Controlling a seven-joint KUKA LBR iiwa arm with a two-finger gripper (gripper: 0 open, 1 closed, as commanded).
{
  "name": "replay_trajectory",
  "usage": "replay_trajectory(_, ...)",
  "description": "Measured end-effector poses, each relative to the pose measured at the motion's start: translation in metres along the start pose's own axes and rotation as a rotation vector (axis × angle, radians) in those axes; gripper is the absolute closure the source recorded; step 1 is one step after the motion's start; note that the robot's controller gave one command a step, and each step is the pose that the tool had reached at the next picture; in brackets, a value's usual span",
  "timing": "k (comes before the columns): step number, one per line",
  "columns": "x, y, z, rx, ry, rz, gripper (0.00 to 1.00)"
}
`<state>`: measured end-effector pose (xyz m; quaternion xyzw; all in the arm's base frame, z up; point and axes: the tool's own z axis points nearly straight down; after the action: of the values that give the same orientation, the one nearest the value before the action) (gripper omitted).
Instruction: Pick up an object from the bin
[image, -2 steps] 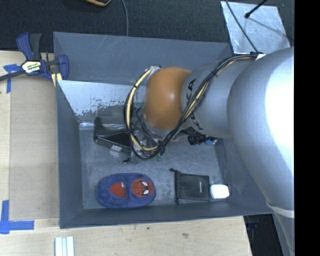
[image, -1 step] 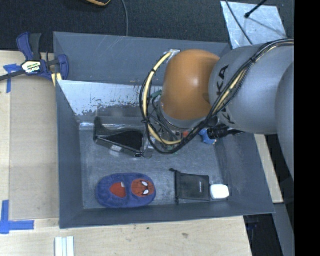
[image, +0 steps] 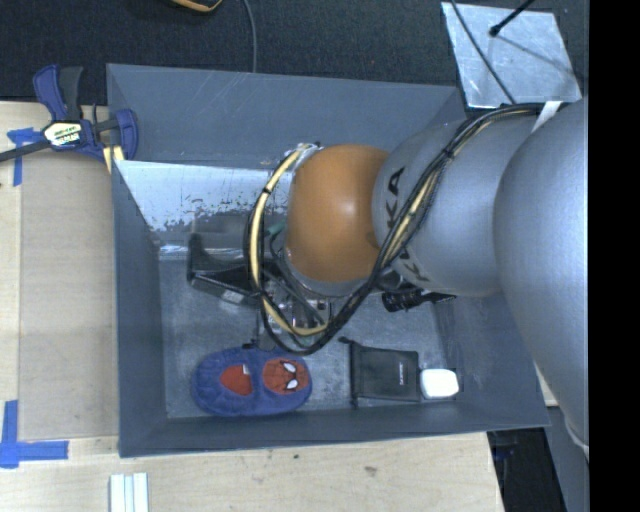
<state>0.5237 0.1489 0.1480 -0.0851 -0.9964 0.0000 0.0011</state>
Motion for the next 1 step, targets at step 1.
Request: replay_trajectory(1,-0.0020,-0.0016,-0.0018,-0.001,-0.004,0.004,0.00)
